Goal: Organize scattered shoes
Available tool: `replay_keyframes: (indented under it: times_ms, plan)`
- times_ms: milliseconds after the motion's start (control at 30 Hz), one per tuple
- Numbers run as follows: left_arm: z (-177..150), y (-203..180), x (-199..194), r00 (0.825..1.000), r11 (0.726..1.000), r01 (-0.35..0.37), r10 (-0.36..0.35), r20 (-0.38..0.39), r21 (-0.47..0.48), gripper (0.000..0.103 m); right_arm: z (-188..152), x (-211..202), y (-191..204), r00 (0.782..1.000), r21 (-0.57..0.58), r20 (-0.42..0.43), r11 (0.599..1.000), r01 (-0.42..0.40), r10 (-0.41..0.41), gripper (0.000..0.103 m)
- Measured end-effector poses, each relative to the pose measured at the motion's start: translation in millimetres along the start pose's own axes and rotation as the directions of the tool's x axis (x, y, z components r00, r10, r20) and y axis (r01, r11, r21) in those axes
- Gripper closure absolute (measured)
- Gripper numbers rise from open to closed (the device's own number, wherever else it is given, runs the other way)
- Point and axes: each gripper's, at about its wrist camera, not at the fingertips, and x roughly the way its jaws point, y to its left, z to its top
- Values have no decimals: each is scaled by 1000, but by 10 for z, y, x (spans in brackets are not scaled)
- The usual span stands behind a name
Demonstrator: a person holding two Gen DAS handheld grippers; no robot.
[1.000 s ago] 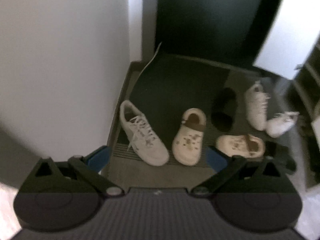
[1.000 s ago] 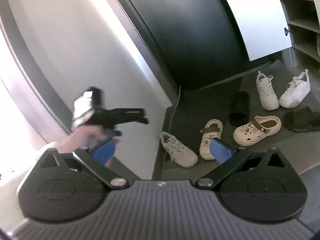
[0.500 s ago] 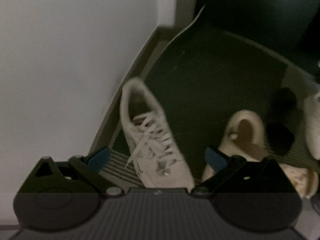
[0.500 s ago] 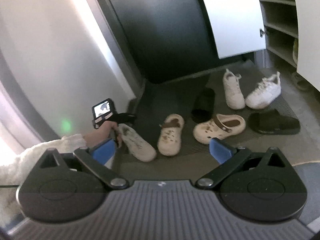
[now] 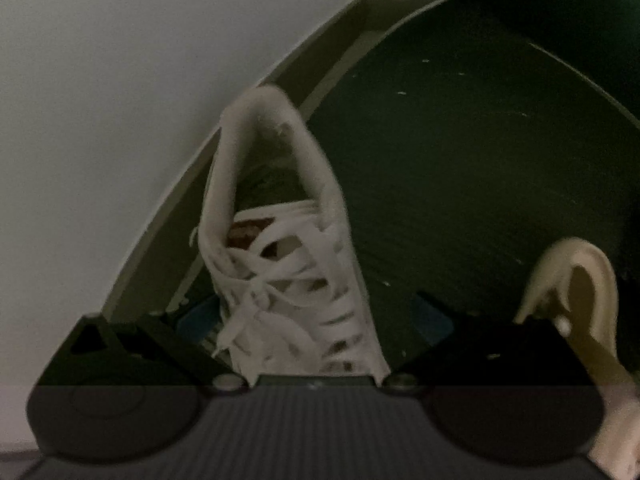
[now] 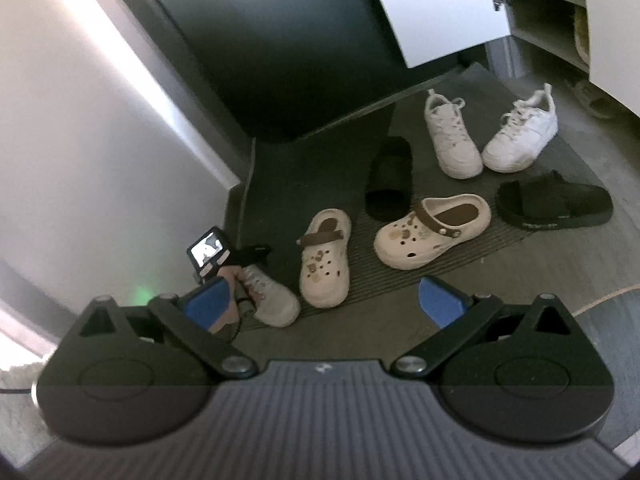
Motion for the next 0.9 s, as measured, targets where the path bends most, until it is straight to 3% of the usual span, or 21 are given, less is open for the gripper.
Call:
replay_keyframes:
  times_ms: [167,233,333,500,700,900]
  plan:
    - [29,-46,201,996,996,-86,86,-5,-4,1,48,75,-106,1000,48,-14,999,10,-9,0]
    - [9,-36,230,994,994,-106,106,7,20,8,66,71,-146,1000,56,-14,998,14,-13,0]
    - [-33,-19,182,996,995,-89,88,20,47,15,72,16,-197,1000,79,3,997,15,-15,0]
    - [-103,26,8,999,996,-44,46,-26,78,20,38,-169,-245,1000,108,26,994,-13,10,0]
    - [-302,144,-511,998,997,40,-37,-48,60,21,-88,-557,-257,996,97,81,994,-50,42,0]
    - [-633,287,-1145,993,988,114,-109,-50,107,21,-266,-974,-275,986,101,140,990,-100,86,0]
